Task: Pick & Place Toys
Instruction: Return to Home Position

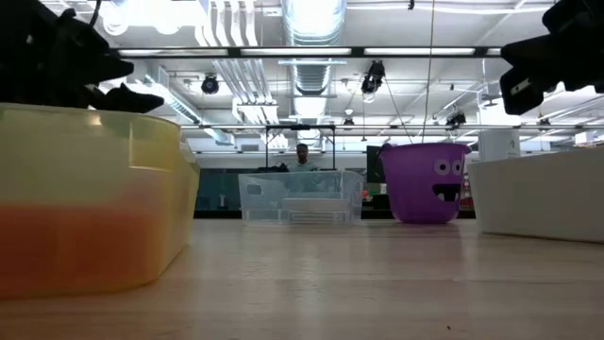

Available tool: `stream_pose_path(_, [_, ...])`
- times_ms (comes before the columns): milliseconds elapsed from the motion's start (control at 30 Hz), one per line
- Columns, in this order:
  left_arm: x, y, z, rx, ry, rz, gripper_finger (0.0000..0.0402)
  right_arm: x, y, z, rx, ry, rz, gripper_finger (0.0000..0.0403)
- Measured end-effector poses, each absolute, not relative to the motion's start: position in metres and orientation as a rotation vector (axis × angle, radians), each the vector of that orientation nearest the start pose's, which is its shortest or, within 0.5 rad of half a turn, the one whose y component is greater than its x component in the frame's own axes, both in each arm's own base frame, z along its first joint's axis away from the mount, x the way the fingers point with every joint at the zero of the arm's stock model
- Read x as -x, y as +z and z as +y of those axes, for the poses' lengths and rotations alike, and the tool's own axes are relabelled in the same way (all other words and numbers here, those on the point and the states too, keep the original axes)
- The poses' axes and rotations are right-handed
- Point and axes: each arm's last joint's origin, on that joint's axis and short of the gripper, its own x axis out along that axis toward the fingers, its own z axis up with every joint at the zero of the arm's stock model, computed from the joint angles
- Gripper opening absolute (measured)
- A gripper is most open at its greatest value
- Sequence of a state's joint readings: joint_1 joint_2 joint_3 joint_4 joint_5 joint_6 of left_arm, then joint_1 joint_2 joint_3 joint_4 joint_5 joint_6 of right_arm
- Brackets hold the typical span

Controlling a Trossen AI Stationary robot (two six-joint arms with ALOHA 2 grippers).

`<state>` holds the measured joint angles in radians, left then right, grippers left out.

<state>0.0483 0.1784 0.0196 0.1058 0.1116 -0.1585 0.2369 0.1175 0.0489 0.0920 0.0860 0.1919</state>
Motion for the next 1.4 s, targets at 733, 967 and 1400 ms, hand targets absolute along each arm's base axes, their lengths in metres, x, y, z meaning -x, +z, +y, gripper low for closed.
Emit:
stream_pose_path(733, [-0.107, 0.155, 0.002, 0.093, -0.051, 0.124, 0.0335, -0.098, 0.166, 0.019, -0.224, 0.079, 0.014, 0.0012])
stream_pose_path(967, [-0.107, 0.155, 0.002, 0.093, -0.051, 0.125, 0.0335, -0.098, 0.166, 0.019, -0.224, 0.079, 0.013, 0.0012])
stream_pose_path(1400, [-0.107, 0.154, 0.002, 0.093, -0.052, 0.125, 0.0335, -0.098, 0.166, 0.019, -0.224, 0.08, 0.013, 0.0012])
